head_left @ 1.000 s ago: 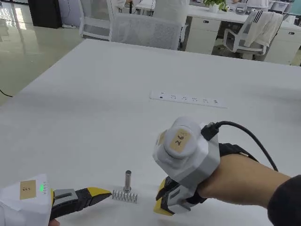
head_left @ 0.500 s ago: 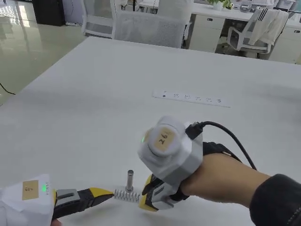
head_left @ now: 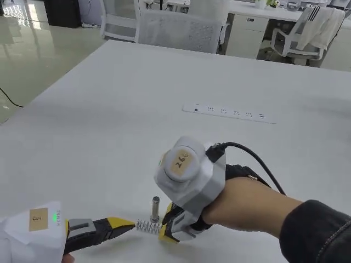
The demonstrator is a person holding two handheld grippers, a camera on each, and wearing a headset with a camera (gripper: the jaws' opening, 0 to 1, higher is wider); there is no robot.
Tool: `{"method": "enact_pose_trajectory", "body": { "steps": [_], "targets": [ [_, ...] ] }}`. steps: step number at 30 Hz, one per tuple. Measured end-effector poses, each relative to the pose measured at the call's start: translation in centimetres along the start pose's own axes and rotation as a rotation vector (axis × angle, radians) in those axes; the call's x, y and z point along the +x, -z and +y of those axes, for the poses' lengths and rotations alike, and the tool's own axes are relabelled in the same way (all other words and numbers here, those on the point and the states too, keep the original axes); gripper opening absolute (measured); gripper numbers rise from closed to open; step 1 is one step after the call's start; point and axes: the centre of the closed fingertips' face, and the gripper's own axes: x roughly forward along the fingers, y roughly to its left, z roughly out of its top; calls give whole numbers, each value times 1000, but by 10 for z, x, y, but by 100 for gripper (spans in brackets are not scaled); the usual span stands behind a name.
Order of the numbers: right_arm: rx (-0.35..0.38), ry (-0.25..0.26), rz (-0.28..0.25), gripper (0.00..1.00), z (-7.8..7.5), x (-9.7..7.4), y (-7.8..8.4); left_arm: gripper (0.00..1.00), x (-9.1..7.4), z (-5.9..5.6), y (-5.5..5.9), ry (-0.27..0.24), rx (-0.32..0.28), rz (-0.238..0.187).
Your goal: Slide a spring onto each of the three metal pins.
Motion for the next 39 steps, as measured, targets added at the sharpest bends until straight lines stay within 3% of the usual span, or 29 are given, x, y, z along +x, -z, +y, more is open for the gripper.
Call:
{"method": "enact_pose_trajectory", "body": {
  "steps": [11,24,39],
  "targets": [
    [-46,18,20,8,0,2,2,53,-1,3,0,-12,-5,-1],
    [-63,-14,43,7,11,-6,14,51,0,3,1,-12,-8,3],
    [-124,-96,16,7,43,-34,11,40,1,-1,-1,12,18,2]
  ]
}}
